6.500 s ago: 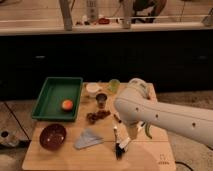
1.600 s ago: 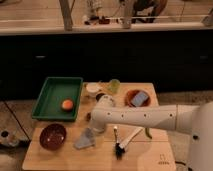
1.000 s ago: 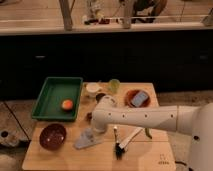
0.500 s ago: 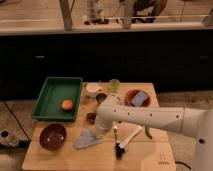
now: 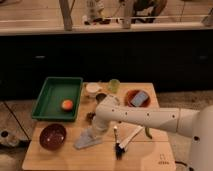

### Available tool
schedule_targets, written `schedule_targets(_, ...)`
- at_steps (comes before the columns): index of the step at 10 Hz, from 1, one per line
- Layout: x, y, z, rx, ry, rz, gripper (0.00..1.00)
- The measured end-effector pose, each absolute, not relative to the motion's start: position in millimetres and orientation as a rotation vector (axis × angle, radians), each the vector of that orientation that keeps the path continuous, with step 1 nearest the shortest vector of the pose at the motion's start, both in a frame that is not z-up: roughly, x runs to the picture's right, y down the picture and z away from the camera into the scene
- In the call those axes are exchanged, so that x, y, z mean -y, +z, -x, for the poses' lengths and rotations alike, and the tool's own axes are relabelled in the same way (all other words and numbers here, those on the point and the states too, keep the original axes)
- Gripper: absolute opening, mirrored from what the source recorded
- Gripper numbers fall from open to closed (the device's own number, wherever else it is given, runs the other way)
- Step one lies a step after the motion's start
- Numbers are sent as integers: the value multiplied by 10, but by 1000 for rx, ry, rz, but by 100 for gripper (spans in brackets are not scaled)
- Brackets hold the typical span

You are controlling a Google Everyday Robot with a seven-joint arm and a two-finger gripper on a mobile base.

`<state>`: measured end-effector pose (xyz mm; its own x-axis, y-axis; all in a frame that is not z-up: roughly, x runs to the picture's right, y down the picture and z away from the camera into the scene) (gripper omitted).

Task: Wipe table surface with towel

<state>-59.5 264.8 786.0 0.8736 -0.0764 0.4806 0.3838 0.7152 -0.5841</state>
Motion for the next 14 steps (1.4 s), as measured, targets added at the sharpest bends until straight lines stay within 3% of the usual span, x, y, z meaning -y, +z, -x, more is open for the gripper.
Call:
schedule_targets(1, -2654, 7840, 642, 458, -282, 728, 80)
schedule_targets(9, -2753, 7867, 774, 487, -328, 708, 79)
schedule_targets(10, -2787, 7892, 783, 490, -328, 709, 73)
schedule_targets(14, -2869, 7948, 796, 495, -321, 707, 33)
